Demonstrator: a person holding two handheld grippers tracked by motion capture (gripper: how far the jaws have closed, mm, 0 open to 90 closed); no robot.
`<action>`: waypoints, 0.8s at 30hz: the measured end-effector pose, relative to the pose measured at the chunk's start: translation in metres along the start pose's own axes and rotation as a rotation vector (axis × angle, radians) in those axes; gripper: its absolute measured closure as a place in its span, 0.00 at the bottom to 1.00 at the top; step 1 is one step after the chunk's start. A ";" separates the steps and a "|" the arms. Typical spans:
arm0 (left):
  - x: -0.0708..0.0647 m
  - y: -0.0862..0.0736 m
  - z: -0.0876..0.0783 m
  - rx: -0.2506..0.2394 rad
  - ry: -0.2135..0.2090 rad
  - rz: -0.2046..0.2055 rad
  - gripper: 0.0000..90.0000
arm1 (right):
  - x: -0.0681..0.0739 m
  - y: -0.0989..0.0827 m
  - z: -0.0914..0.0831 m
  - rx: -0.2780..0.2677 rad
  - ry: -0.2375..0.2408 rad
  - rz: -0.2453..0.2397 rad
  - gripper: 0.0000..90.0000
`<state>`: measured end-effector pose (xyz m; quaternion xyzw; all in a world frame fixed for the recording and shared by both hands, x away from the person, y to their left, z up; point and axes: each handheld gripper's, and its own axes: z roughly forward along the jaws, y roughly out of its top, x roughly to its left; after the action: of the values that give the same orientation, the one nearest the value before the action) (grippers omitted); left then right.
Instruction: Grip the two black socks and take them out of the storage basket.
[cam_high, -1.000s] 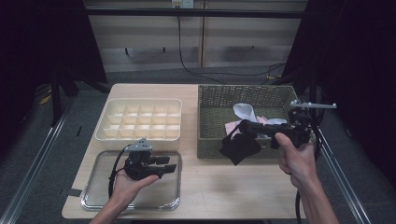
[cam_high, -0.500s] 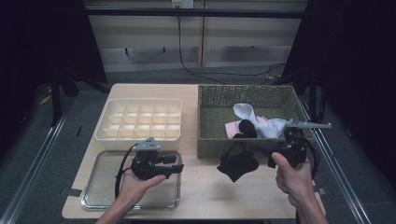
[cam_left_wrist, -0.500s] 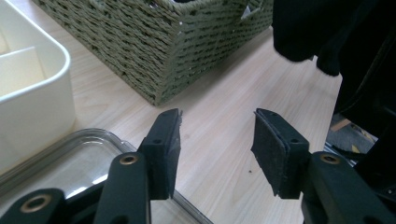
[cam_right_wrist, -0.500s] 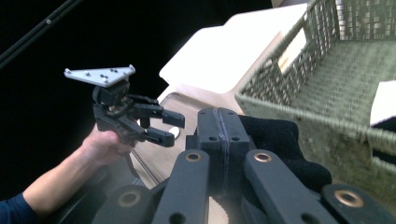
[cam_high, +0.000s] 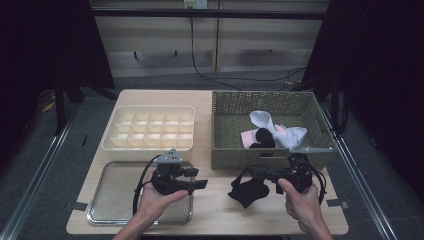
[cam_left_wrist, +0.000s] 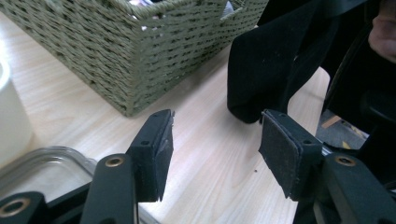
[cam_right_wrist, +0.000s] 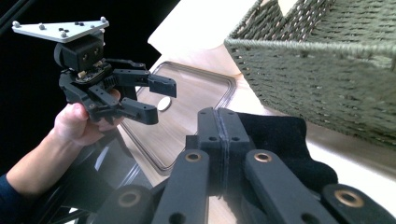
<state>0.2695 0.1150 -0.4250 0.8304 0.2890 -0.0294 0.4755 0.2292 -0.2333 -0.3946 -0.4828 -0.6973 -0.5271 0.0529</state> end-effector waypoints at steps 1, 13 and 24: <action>0.000 -0.001 0.001 0.003 0.001 0.000 0.48 | -0.001 -0.002 0.003 0.007 0.001 0.002 1.00; 0.005 -0.011 0.008 0.038 0.007 -0.013 0.46 | -0.037 -0.032 0.032 0.084 -0.030 0.051 0.99; 0.006 -0.018 0.017 0.078 0.027 -0.001 0.42 | -0.052 -0.045 0.054 0.153 -0.106 0.048 0.88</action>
<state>0.2694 0.1104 -0.4501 0.8485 0.2945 -0.0300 0.4387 0.2475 -0.2223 -0.4795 -0.5210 -0.7257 -0.4446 0.0653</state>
